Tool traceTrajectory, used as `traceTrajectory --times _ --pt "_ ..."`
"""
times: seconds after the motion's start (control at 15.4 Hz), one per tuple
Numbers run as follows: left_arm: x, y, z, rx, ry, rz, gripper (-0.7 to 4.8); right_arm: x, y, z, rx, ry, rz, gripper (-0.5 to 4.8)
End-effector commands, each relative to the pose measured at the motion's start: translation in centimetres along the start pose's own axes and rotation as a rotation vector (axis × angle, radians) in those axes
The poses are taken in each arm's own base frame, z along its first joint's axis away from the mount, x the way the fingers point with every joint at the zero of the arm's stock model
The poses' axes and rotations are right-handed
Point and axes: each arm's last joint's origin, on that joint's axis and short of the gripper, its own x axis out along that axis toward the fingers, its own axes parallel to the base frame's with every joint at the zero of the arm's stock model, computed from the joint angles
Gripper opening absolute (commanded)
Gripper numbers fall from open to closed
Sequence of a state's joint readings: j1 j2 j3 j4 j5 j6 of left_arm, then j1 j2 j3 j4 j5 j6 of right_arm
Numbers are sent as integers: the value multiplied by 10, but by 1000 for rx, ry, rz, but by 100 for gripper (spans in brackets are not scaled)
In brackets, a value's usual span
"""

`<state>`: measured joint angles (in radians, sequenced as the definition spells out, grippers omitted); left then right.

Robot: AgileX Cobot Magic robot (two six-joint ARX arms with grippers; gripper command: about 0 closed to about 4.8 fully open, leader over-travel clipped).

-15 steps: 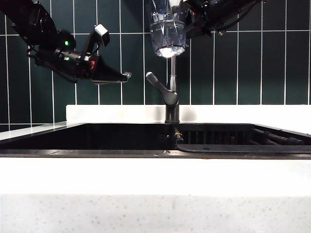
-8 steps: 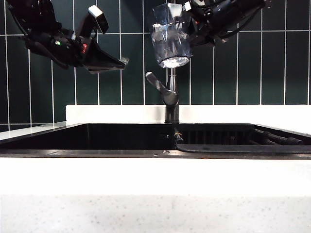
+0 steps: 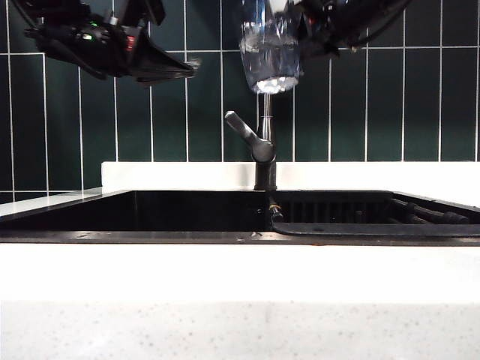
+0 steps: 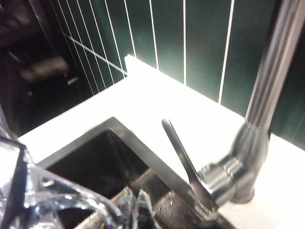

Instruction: Pick up the mug next to the sink, go to the faucet to get some water, pour the water into the sink, and finally put the mug back to its place.

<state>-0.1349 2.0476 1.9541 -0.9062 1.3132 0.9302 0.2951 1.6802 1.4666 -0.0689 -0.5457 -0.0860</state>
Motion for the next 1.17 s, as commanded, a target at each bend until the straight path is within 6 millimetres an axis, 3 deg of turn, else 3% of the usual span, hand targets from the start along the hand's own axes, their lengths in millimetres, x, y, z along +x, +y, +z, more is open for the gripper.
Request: traceTrajectory --times 0.07,0.2,0.26,0.59,0.72,0.85,1.17 --pt "15 19 -17 -43 25 67 -5 -15 8 20 -43 -80 1 -5" --pt "23 48 -45 -124 46 221 -5 -24 11 27 -58 -101 -6 -5" --pt "24 55 -47 -132 62 309 -5 -27 11 29 -60 -104 -12 -5" --pt "15 73 -34 -117 59 730 -5 -28 8 25 -84 -61 -62 -5" --pt "14 72 -30 -92 43 765 -5 -29 6 24 -87 -60 -78 -5" --pt "8 55 -21 -42 -13 859 -5 -31 3 24 -83 -57 -84 -5" --pt "-1 -36 -33 -9 -194 924 -5 -31 3 14 -85 -28 -84 -5"
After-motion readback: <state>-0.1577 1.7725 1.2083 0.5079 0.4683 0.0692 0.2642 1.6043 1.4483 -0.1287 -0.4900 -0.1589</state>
